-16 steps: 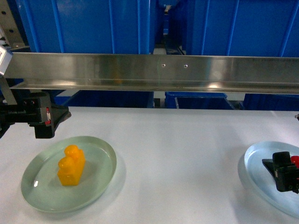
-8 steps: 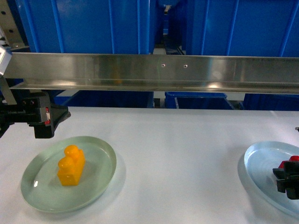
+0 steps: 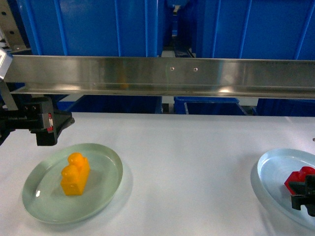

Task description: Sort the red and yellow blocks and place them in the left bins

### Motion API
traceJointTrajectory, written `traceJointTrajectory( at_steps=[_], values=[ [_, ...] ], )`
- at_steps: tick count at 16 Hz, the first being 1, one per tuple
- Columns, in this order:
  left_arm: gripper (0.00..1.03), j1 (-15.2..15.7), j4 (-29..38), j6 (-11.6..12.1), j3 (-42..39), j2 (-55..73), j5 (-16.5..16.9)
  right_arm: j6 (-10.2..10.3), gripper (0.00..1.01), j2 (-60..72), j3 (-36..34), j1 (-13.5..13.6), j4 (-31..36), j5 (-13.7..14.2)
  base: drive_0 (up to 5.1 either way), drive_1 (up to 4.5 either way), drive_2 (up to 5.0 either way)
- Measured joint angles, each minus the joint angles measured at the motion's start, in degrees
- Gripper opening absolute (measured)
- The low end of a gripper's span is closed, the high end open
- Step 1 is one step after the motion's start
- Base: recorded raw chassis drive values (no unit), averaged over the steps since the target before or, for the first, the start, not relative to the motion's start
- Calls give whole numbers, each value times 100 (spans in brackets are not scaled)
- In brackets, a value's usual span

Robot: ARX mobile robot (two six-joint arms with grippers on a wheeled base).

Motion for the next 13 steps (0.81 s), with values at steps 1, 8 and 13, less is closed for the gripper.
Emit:
traceJointTrajectory(
  at_steps=[1, 8, 13],
  values=[
    [98, 0, 0, 0, 0, 0, 0, 0, 30, -136, -107, 39, 83, 63, 0, 0, 0],
    [98, 0, 0, 2, 0, 0, -2, -66, 30, -2743, -1165, -332, 28, -57, 0, 0, 0],
    [98, 0, 0, 0, 0, 0, -2, 31, 30, -5888, -1526, -975, -1604, -452, 0, 0, 0]
  ],
)
